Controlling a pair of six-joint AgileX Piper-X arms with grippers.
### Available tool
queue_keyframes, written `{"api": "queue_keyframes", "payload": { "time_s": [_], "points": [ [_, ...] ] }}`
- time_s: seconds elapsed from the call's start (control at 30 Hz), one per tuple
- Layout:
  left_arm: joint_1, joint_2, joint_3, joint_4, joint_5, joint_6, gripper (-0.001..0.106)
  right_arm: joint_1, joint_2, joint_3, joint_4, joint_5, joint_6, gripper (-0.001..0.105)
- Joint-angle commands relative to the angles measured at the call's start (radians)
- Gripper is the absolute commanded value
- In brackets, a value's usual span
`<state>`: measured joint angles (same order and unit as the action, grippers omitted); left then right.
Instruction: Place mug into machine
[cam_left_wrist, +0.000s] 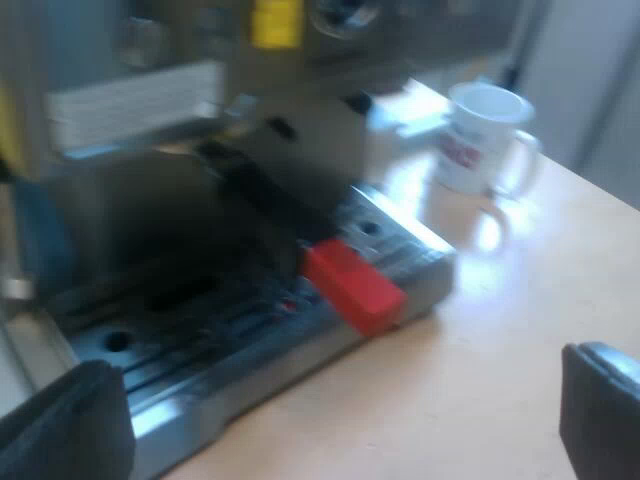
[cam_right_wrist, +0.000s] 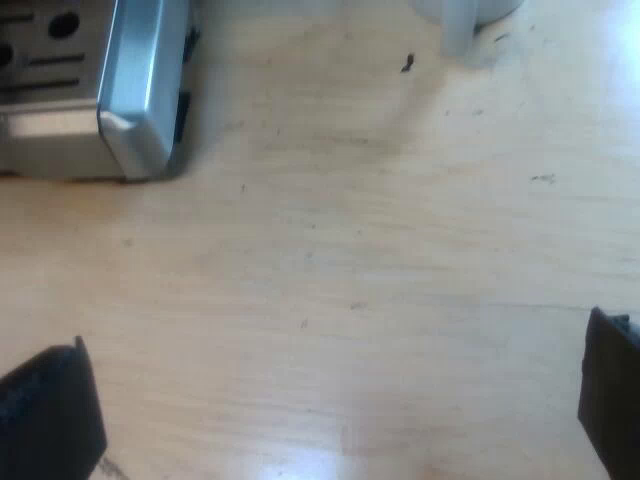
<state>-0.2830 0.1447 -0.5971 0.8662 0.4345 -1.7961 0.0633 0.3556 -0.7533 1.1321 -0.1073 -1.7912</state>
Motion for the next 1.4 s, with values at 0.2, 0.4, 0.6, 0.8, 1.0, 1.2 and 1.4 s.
{"api": "queue_keyframes", "payload": {
  "time_s": [0.2, 0.4, 0.6, 0.8, 1.0, 1.2, 1.4],
  "points": [
    [-0.100, 0.071, 0.043, -0.057, 0.088, 0.041, 0.089, 0.024, 0.059, 0.088, -0.237, 0.026, -0.015, 0.105],
    [-0.118, 0.116, 0.121, -0.169, 0.109, 0.041, 0.089, 0.024, 0.059, 0.234, -0.479, 0.107, -0.015, 0.105],
    [-0.118, 0.173, 0.201, -0.282, 0.125, 0.043, 0.089, 0.024, 0.059, 0.418, -0.788, 0.107, -0.015, 0.105],
    [-0.118, 0.237, 0.263, -0.360, 0.125, 0.043, 0.089, 0.024, 0.061, 0.589, -1.066, 0.184, -0.015, 0.105],
    [-0.118, 0.293, 0.294, -0.380, 0.125, 0.098, 0.089, 0.022, 0.160, 0.676, -1.285, 0.224, -0.031, 0.105],
    [-0.118, 0.346, 0.301, -0.396, 0.119, 0.141, 0.089, 0.022, 0.390, 0.678, -1.510, 0.224, -0.048, 0.105],
    [-0.118, 0.393, 0.301, -0.455, 0.117, 0.141, 0.089, 0.022, 0.652, 0.669, -1.779, 0.266, -0.046, 0.105]
  ]
}}
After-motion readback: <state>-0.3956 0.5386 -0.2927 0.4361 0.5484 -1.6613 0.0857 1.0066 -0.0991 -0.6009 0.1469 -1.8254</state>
